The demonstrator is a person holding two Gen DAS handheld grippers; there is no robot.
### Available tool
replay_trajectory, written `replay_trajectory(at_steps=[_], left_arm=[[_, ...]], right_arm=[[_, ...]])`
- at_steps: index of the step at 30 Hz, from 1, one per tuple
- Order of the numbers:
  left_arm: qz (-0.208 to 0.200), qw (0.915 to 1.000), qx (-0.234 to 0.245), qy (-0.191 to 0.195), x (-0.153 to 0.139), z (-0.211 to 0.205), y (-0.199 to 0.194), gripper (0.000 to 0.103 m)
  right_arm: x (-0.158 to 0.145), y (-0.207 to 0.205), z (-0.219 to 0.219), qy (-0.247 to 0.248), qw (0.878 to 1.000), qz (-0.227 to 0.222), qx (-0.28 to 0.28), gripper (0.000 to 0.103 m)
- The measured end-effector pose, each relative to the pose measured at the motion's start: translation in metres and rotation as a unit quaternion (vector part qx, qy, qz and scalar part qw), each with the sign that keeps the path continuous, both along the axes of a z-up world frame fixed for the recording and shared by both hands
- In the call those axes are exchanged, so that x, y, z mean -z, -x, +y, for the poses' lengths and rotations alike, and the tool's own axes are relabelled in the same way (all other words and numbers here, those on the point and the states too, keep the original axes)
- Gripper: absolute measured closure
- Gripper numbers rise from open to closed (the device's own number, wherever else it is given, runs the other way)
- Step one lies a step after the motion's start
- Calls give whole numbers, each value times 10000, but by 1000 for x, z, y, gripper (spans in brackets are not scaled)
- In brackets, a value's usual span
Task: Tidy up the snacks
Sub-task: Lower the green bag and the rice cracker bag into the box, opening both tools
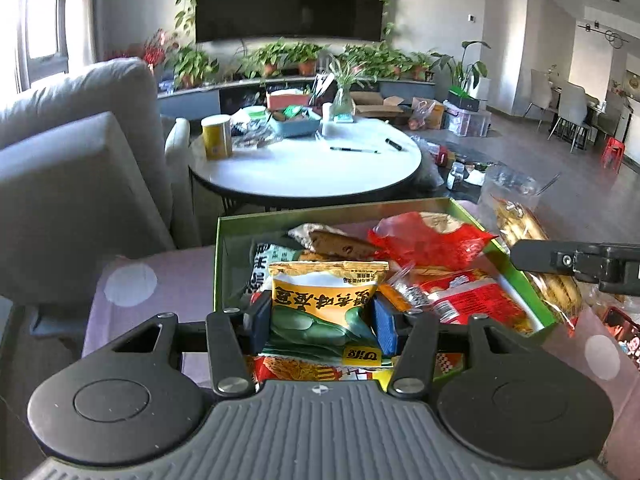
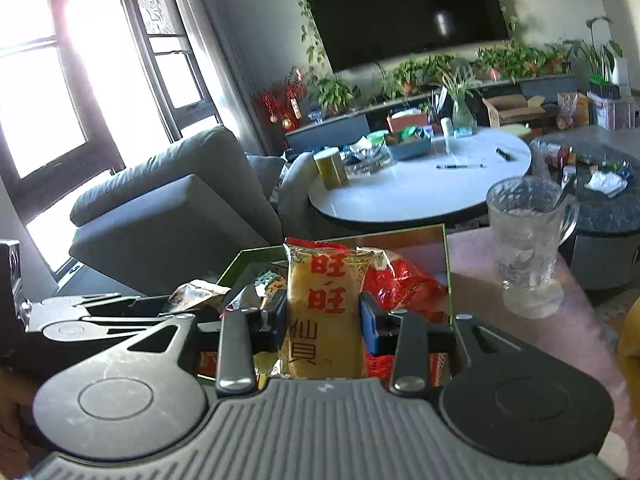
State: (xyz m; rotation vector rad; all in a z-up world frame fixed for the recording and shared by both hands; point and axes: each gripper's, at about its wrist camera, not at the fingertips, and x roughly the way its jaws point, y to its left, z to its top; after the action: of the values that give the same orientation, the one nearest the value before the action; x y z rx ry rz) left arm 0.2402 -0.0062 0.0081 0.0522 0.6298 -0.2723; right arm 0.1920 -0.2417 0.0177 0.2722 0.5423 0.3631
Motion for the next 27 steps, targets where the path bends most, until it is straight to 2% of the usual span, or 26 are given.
replay_trajectory(at_steps=[6, 7, 11, 14, 17, 27], left_arm=[[147, 9998, -144, 11, 14, 0, -11, 54], [163, 9997, -164, -8, 16, 0, -10, 51], [28, 9998, -164, -72, 18, 1, -1, 28], [-113, 9996, -214, -133, 15, 3, 8, 25], [-149, 9995, -263, -16, 11, 6, 15, 18], [-143, 9995, -298, 16, 7, -3, 39, 14]], right_arm=[[6, -16, 7, -35, 9999, 110, 12, 25], [7, -19, 9, -35, 9999, 94, 16, 25], [16, -28, 12, -1, 9995, 270, 148, 18], [19, -19, 2, -168, 9992, 234, 285, 18], [18, -9, -6, -226, 9985, 249, 433, 18], [7, 21, -4, -180, 9991, 135, 351, 18]])
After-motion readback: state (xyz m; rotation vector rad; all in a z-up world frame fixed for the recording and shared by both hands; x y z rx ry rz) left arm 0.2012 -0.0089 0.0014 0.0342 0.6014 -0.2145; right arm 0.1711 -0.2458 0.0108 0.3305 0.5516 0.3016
